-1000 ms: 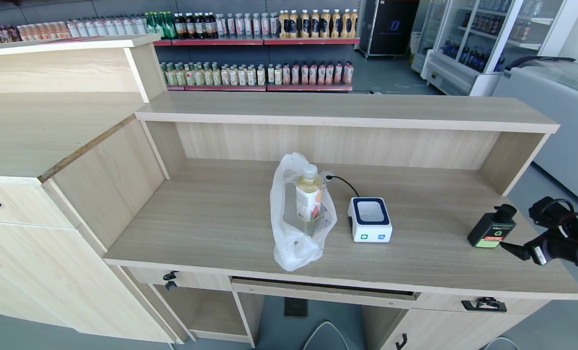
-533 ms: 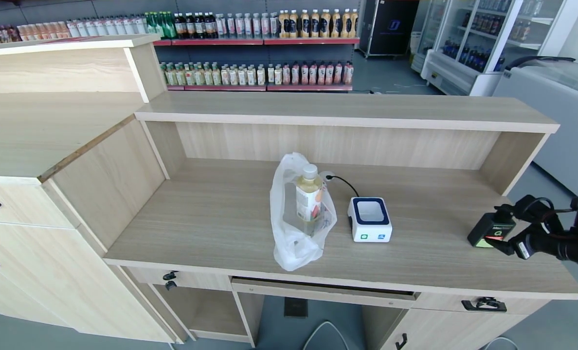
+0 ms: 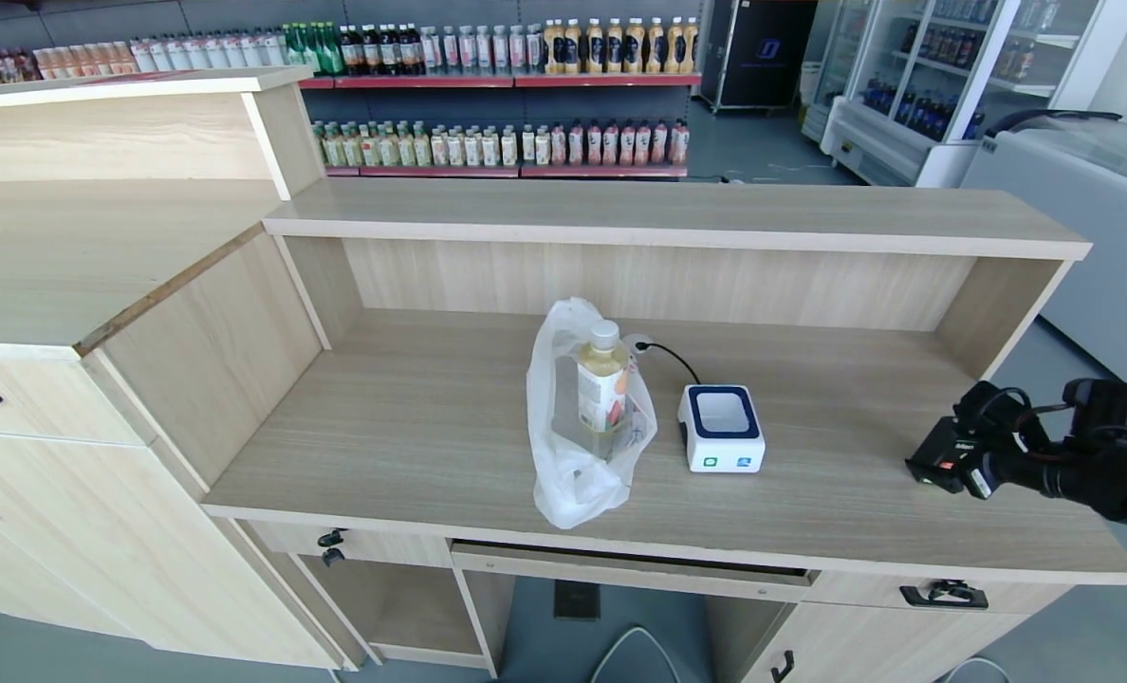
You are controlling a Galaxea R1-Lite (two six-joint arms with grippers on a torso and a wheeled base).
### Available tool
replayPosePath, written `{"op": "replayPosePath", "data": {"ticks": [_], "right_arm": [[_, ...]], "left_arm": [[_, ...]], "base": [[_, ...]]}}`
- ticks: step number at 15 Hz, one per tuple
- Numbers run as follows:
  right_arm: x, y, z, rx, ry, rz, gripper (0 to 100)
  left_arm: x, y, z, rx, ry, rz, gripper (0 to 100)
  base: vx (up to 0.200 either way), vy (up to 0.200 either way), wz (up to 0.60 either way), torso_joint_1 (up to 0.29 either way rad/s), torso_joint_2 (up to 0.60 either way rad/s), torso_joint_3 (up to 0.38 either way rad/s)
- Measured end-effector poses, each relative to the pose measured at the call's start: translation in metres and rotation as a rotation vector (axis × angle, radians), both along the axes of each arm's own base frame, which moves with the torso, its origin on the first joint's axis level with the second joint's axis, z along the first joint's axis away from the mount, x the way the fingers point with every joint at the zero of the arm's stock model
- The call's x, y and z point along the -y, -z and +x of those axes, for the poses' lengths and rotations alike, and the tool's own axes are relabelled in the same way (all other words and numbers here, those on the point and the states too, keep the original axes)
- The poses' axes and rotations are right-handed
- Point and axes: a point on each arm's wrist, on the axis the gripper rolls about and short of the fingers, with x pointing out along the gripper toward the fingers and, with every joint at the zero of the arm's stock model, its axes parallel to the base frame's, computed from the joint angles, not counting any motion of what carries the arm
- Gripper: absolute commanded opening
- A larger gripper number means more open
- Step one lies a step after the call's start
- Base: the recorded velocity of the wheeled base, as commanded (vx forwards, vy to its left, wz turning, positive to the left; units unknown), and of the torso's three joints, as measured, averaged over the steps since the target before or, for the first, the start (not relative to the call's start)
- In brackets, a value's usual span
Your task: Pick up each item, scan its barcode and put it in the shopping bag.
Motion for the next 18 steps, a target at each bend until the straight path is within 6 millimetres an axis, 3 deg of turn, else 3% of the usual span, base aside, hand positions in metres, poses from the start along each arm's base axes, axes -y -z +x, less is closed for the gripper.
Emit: {"op": "replayPosePath", "data": {"ticks": [1, 7, 10, 14, 18], "right_arm": [[-0.001, 0.001, 0.002, 0.000, -0.003, -0.001, 0], [-0.005, 0.008, 0.003, -0.010, -0.027, -0.026, 0], [-0.010, 0.002, 0.007, 0.022, -0.066, -0.088, 0], [-0.013, -0.023, 0.001, 0.092, -0.108, -0.213, 0], [0.001, -0.056, -0.038, 0.260, -0.094, -0.495, 0]], "left_arm": [[0.000, 0.000, 0.000, 0.000, 0.000, 0.000, 100], [0.000, 0.000, 0.000, 0.000, 0.000, 0.000, 100], [0.000, 0.000, 0.000, 0.000, 0.000, 0.000, 100], [0.000, 0.000, 0.000, 0.000, 0.000, 0.000, 100], [0.000, 0.000, 0.000, 0.000, 0.000, 0.000, 100]], "base": [[0.000, 0.000, 0.00, 0.000, 0.00, 0.000], [0.000, 0.000, 0.00, 0.000, 0.00, 0.000], [0.000, 0.000, 0.00, 0.000, 0.00, 0.000], [0.000, 0.000, 0.00, 0.000, 0.00, 0.000], [0.000, 0.000, 0.00, 0.000, 0.00, 0.000]]}}
